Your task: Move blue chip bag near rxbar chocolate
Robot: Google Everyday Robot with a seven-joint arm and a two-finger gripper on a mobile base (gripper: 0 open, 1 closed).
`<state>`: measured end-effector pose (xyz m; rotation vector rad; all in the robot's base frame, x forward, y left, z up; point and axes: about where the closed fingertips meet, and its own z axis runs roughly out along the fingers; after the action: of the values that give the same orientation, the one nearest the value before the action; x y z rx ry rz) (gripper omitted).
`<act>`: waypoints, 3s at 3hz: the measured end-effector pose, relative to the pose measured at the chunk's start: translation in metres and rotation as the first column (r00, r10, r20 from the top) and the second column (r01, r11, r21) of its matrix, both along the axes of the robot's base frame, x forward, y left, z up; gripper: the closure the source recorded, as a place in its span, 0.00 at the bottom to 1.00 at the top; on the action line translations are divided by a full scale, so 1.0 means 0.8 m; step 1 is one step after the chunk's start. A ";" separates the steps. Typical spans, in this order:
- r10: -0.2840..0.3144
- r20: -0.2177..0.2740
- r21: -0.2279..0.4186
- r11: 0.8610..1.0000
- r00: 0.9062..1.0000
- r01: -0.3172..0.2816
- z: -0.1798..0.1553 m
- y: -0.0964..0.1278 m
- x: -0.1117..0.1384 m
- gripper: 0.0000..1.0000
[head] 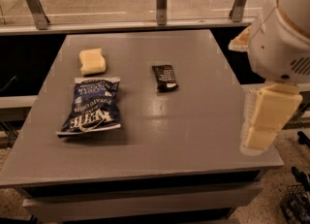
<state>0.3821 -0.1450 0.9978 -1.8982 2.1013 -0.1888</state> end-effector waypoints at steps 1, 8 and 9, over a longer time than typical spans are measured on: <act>0.049 -0.082 -0.004 0.999 0.995 -0.049 -0.024 0.008 0.032 0.00; 0.591 -0.091 0.249 0.793 0.802 -0.556 -0.112 0.204 0.010 0.00; 0.586 0.047 0.340 0.752 0.809 -0.564 -0.119 0.198 0.008 0.00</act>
Offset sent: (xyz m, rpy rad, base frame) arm 0.0521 0.0450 -0.0663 -0.0920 0.3174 0.2549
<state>0.3886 0.0134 0.9029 -2.2294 1.3531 0.3561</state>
